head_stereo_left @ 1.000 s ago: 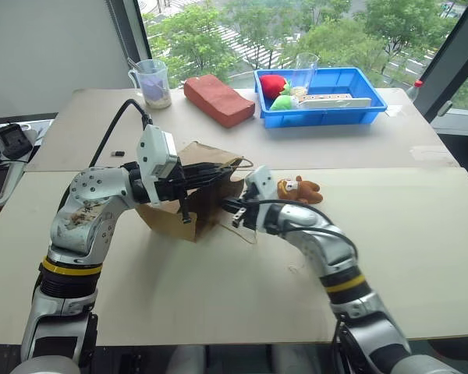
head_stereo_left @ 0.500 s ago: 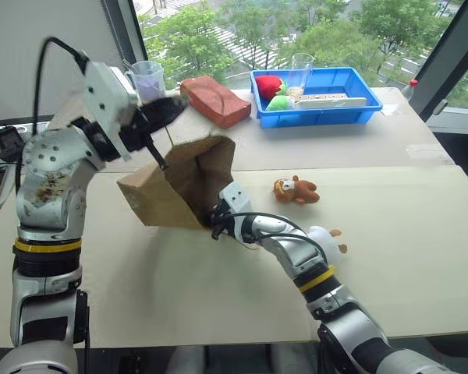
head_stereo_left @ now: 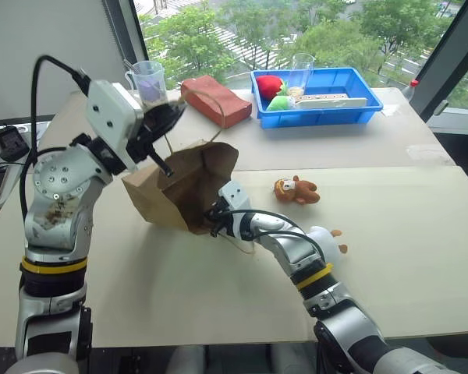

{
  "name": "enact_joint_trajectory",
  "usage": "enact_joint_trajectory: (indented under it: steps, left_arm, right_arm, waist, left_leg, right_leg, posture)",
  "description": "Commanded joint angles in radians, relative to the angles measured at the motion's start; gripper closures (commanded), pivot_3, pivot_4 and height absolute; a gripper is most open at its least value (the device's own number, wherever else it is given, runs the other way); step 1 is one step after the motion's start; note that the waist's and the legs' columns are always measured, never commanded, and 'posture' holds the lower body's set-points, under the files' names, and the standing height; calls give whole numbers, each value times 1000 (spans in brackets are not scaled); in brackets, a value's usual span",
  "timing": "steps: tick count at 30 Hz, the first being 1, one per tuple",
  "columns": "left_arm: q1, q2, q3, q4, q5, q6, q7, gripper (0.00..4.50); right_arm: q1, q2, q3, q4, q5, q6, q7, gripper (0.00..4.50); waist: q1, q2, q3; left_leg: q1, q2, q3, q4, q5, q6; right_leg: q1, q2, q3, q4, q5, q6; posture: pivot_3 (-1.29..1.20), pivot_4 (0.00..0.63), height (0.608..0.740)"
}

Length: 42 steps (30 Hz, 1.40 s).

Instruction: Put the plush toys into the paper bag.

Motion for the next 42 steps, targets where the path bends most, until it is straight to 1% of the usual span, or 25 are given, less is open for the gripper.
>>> enact_joint_trajectory:
  steps: [1,6,9,14,20,22,23,26,27,28,30,31,34,35,37,40,42]
  left_arm:
    - [8,10,1,-47,-14,-10,-18,4500]
    - [40,10,-11,-50,-17,-18,-49,4500]
    - [54,7,-16,-59,-29,-12,-61,4500]
    - [66,5,-24,-62,-37,-9,-71,4500]
    - [65,0,-29,-55,-34,-13,-80,4500]
    - [63,-2,-31,-53,-35,-13,-84,4500]
    - [63,-2,-33,-53,-36,-14,-87,4500]
    - [69,-2,-34,-62,-47,-8,-100,4500]
    - [70,-3,-37,-72,-56,0,-104,4500]
    - [70,-4,-39,-81,-62,6,-107,4500]
    - [70,-5,-43,-89,-69,13,-109,4500]
    - [70,-5,-44,-90,-71,14,-108,4500]
    - [71,-3,-47,-84,-74,14,-114,4500]
    - [71,-1,-48,-82,-74,13,-118,4500]
    - [71,0,-48,-79,-75,13,-122,4500]
    - [64,-1,-52,-72,-73,10,-127,4500]
    - [59,-4,-56,-67,-71,9,-128,4500]
  right_arm:
    - [-13,-2,-24,-28,2,-7,12,4481]
    - [-10,7,-54,-110,49,-1,42,4481]
    - [4,8,-85,-234,117,50,77,4481]
    - [23,-32,-101,-399,186,160,110,4481]
    - [30,-106,-170,-579,285,293,108,4481]
    - [44,-164,-200,-645,323,340,123,4481]
    - [57,-214,-224,-687,345,370,138,4481]
    - [116,-406,-319,-801,395,467,178,4481]
    - [162,-505,-348,-830,392,480,212,4481]
    - [208,-593,-367,-852,397,485,253,4205]
    - [285,-708,-406,-873,411,477,309,3518]
    - [321,-750,-427,-875,418,472,328,3290]
    - [432,-874,-482,-861,399,405,406,2179]
    - [468,-909,-495,-855,394,386,432,1869]
    - [512,-947,-503,-847,391,360,457,1192]
    - [555,-971,-456,-826,362,343,456,206]
    - [573,-968,-406,-801,318,307,438,206]
  waist:
    - [0,0,0]
    - [-2,0,0]
    - [-3,0,0]
    - [1,0,0]
    - [1,0,0]
    - [2,0,0]
    - [5,0,0]
    - [18,0,0]
    - [24,0,0]
    - [32,0,0]
    - [38,-1,0]
    - [39,-1,0]
    - [30,-1,0]
    - [29,-1,0]
    - [28,-1,0]
    - [29,-1,0]
    - [31,-1,0]
  left_leg:
    - [0,0,0,0,0,0]
    - [0,0,0,0,0,0]
    - [-1,0,0,-1,0,0]
    - [-1,0,0,-1,0,0]
    - [-1,0,0,-1,0,0]
    - [-1,0,0,-1,0,1]
    - [-1,0,0,-1,0,1]
    - [-3,0,0,-1,-1,1]
    - [-3,0,0,0,-1,1]
    - [-4,0,0,0,-1,2]
    - [-5,0,0,0,-2,3]
    - [-4,0,0,0,-2,3]
    - [-3,0,3,0,-2,3]
    - [-3,0,3,0,-2,3]
    - [-2,0,5,1,-2,3]
    - [0,1,5,2,-2,3]
    - [0,1,5,2,-2,3]
  right_leg:
    - [0,0,0,0,0,0]
    - [-1,0,0,0,0,0]
    - [-1,0,0,0,0,0]
    - [-1,0,0,-1,0,0]
    - [-1,0,0,-1,0,0]
    - [-1,0,0,-1,0,0]
    - [-1,0,-1,-1,0,0]
    - [0,0,-1,-2,0,0]
    - [0,0,-1,-3,0,0]
    - [0,0,-1,-3,0,0]
    - [0,0,-1,-6,0,0]
    - [0,0,-1,-6,0,0]
    - [0,0,0,-7,0,0]
    - [1,0,1,-8,0,0]
    - [1,0,2,-8,0,0]
    - [3,0,2,-8,0,0]
    - [4,0,2,-8,0,0]
  posture:
    - [0,150,740]
    - [0,150,740]
    - [0,150,740]
    - [0,150,740]
    - [0,150,740]
    - [0,150,740]
    - [0,150,740]
    - [0,150,740]
    - [0,150,740]
    - [0,150,740]
    - [0,150,740]
    - [0,150,740]
    - [0,150,740]
    - [0,150,740]
    - [0,150,740]
    - [0,150,740]
    - [0,150,740]
